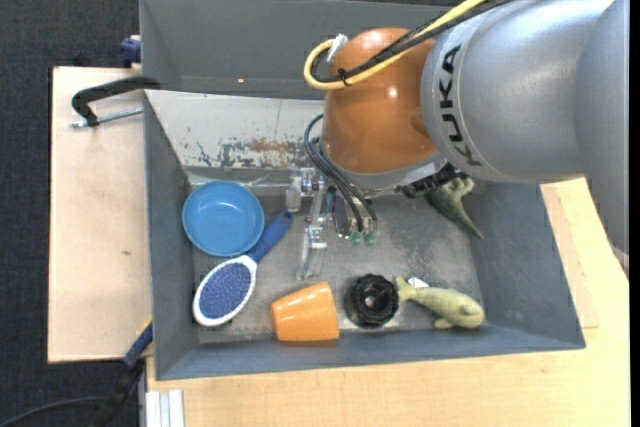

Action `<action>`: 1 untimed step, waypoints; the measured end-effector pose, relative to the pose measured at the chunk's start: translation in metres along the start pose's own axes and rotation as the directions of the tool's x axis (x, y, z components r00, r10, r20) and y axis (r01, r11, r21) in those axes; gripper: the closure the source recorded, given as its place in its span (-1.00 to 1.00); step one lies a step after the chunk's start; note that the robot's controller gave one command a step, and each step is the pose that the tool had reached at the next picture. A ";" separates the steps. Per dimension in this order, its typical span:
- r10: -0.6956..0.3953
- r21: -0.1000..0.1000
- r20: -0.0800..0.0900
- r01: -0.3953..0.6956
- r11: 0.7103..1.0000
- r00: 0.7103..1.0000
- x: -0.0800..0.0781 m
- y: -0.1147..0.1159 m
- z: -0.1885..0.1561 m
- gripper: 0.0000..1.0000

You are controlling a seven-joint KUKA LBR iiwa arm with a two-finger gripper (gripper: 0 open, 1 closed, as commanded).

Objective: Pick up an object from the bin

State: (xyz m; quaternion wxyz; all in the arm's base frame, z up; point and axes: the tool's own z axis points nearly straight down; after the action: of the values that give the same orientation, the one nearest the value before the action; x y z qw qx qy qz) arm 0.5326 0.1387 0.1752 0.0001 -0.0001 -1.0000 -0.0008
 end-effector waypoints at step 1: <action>-0.332 0.000 -0.003 0.332 0.943 0.943 -0.024 0.038 0.097 -1.00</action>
Offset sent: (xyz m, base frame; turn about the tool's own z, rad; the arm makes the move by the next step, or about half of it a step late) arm 0.0238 0.0369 -0.0968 -0.3384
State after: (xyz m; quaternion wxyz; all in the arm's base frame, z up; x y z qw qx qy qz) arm 0.5561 0.1765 0.0779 0.0017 0.1681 -0.9858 -0.0004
